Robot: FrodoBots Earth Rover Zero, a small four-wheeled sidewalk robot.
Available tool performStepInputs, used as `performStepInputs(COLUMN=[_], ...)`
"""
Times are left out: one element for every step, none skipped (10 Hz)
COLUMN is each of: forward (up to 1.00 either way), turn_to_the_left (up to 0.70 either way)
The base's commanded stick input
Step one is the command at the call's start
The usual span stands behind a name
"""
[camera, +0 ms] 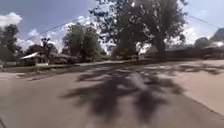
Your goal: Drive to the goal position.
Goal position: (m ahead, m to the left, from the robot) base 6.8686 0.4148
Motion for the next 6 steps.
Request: performStepInputs(forward=[0.70,0.70,0.70,0.70,0.70,0.70], turn_to_the_left=[0.00,0.00,0.00,0.00,0.00,0.00])
